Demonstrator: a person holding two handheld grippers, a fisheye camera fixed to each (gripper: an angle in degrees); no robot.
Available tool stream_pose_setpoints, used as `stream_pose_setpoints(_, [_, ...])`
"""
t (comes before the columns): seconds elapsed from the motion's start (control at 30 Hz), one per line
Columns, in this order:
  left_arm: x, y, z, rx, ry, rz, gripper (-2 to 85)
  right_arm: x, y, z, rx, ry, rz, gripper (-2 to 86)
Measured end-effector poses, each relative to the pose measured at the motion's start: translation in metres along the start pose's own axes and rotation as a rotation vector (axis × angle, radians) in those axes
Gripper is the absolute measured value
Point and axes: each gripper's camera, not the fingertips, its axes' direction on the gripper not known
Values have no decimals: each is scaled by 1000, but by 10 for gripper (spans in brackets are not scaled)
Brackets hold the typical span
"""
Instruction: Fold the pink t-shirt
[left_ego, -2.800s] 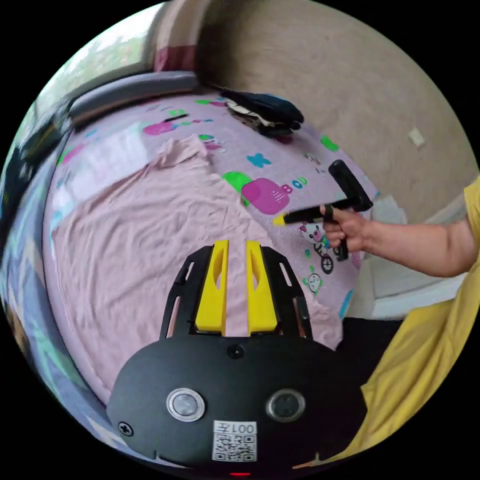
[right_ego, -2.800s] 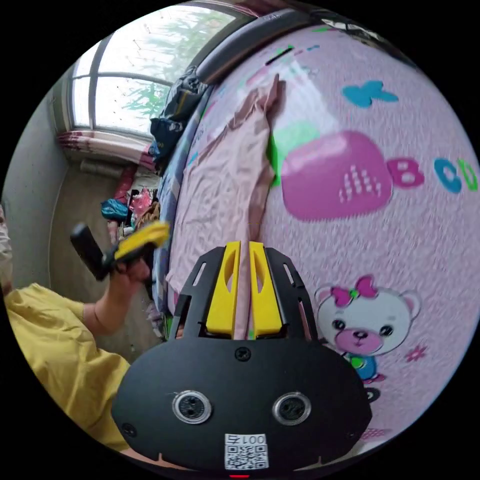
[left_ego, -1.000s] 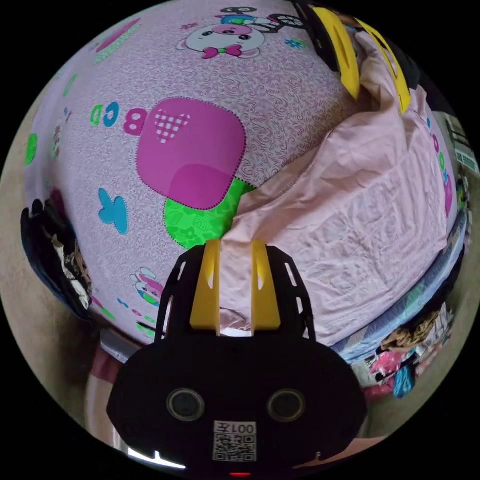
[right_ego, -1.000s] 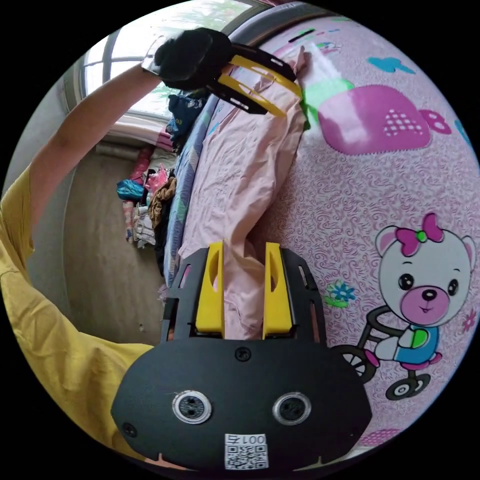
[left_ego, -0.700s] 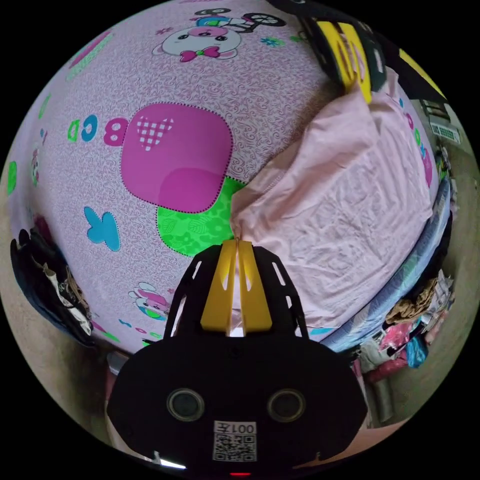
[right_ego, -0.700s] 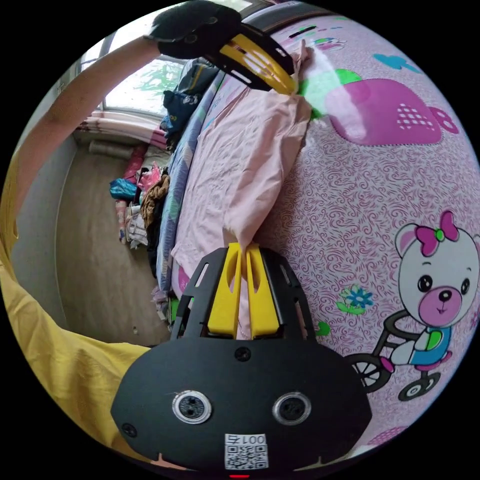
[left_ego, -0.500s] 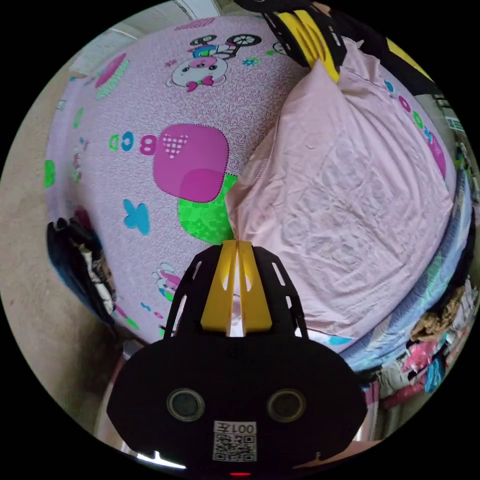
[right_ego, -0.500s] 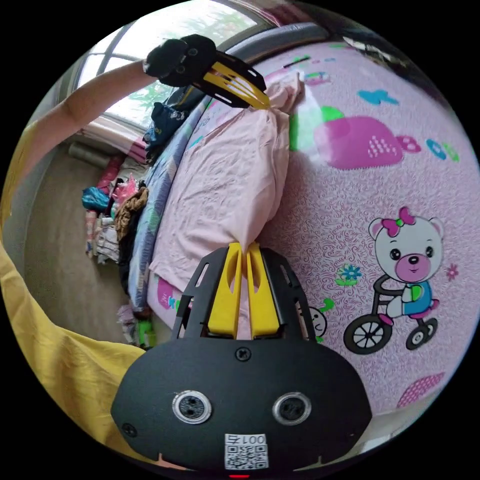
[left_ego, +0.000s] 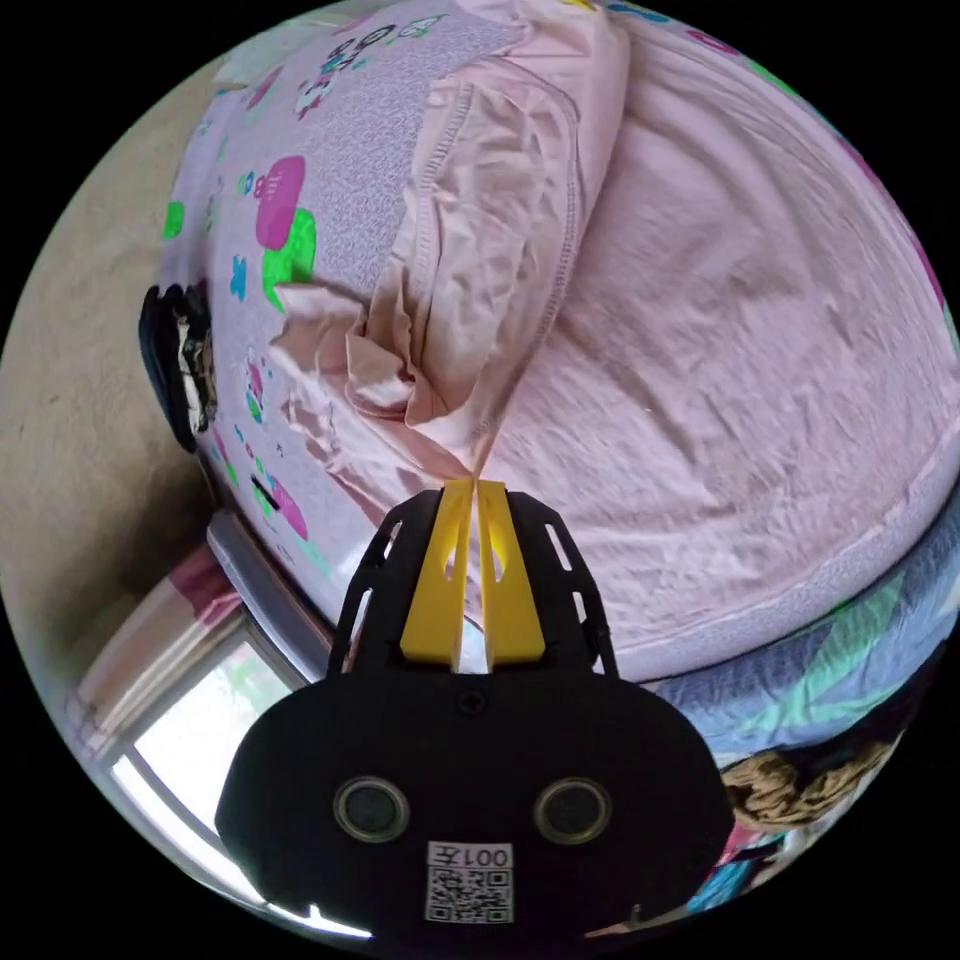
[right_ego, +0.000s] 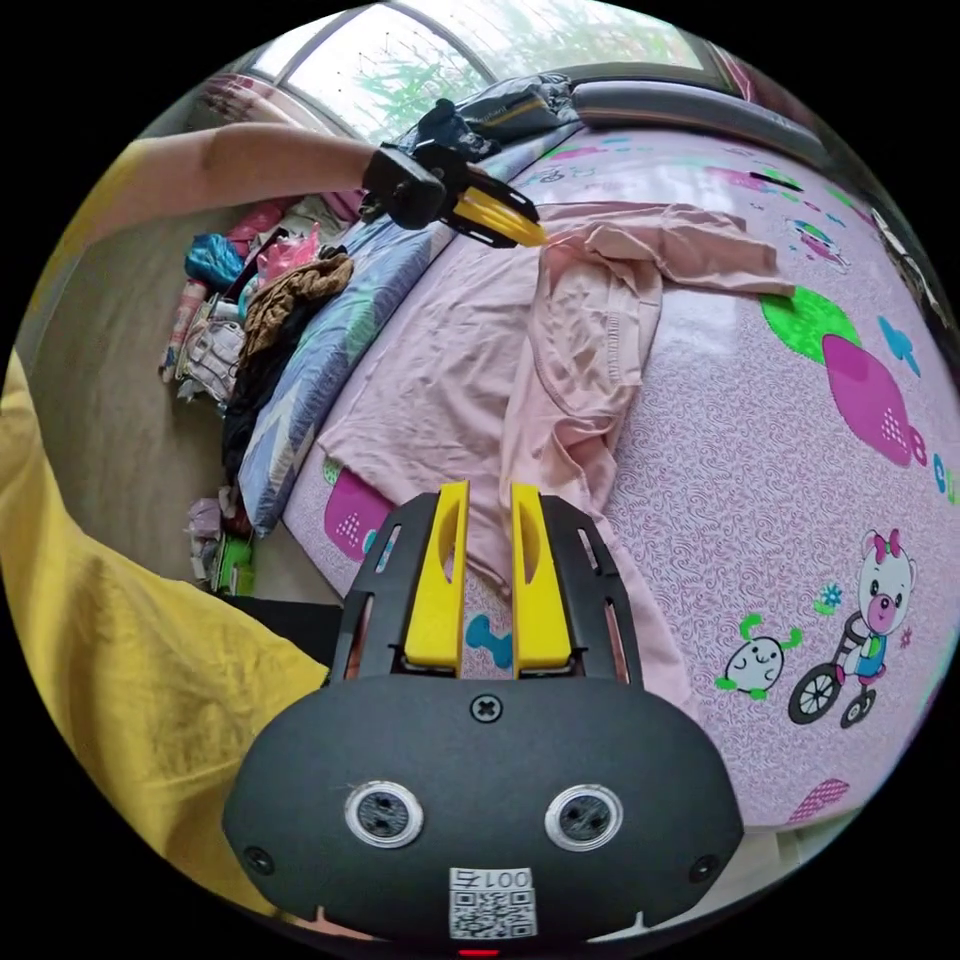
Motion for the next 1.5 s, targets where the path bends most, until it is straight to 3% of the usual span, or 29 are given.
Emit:
stream_pose_setpoints(0.17, [-26, 29, -10, 54, 61, -185, -14, 11, 5, -15, 63, 83, 78, 69])
stream_pose_setpoints(0.33, [-114, 51, -21, 175, 177, -551, -3, 20, 2, -7, 77, 43, 155, 81])
stream_pose_setpoints(0.63, [-190, -14, 48, -42, 483, -514, 68, -7, 16, -9, 53, 11, 146, 86])
stream_pose_setpoints(0.83, [-201, -6, 79, -140, 457, -520, 15, -20, 7, -4, 21, 2, 180, 57])
stream_pose_setpoints(0.97, [-218, 17, 83, -105, 413, -566, -13, -42, 1, -25, 42, 89, 129, 14])
stream_pose_setpoints(1.17, [-312, 106, 68, 151, 473, -928, -16, -64, 16, -88, 151, 136, 83, 3])
stream_pose_setpoints(1.27, [-361, 194, 83, 388, 576, -1382, -16, -64, 20, -118, 206, 165, 116, 2])
stream_pose_setpoints(1.33, [-362, 260, 128, 532, 738, -1761, -15, -62, 18, -133, 224, 172, 143, 1])
stream_pose_setpoints(1.5, [-327, 317, 190, 649, 855, -2139, -16, -53, 9, -178, 256, 211, 182, 1])
